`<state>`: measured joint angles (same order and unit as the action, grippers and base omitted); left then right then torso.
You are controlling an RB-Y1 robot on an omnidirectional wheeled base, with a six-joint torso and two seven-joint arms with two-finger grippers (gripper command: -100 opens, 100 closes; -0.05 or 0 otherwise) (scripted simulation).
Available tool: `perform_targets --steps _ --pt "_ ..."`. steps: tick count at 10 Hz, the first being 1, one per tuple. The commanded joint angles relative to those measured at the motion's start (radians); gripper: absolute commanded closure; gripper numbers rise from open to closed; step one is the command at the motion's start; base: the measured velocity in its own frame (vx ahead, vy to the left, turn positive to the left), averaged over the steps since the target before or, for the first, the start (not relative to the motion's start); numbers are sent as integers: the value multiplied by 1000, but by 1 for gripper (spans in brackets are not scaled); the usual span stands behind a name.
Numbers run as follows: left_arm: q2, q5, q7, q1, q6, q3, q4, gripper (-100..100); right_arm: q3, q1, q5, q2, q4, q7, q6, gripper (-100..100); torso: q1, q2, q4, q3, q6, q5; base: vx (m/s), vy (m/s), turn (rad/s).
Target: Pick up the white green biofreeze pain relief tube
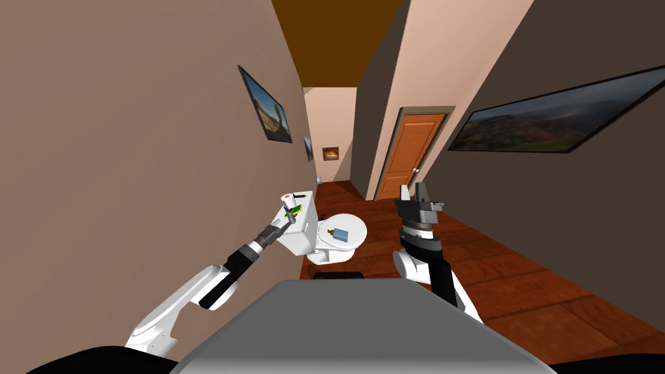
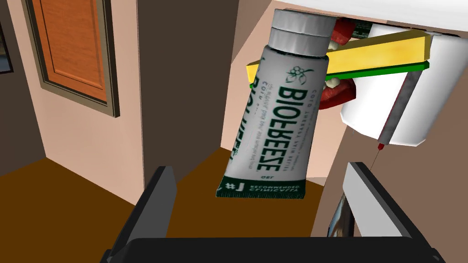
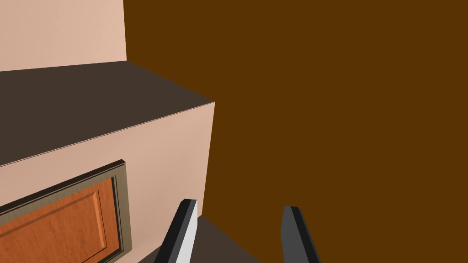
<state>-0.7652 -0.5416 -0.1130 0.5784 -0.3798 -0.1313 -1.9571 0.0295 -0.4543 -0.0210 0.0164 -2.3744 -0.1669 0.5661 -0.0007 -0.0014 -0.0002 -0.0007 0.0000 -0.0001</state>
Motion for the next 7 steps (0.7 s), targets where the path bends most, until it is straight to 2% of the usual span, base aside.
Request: perform_targets --steps 1,4,5,6,7 --pt "-31 -11 -8 2 11 -6 9 -100 0 0 0 0 0 0 0 0 0 0 0 0 0 0 22 -17 -28" --pt "-89 -28 -24 -1 22 -16 23 -100 0 0 0 0 0 0 0 0 0 -1 0 -1 0 0 42 -14 -54" --pt "-77 -25 -19 0 20 -14 21 -100 0 0 0 0 0 0 0 0 0 -3 -1 -2 0 0 29 -2 -14" --pt "-79 -25 -21 -1 20 -15 22 0 0 0 0 0 0 0 0 0 0 -1 0 -1 0 0 0 0 0" --pt "-68 -20 -22 -51 32 35 72 -100 0 0 0 0 0 0 0 0 0 0 0 0 0 0 -103 27 -70"
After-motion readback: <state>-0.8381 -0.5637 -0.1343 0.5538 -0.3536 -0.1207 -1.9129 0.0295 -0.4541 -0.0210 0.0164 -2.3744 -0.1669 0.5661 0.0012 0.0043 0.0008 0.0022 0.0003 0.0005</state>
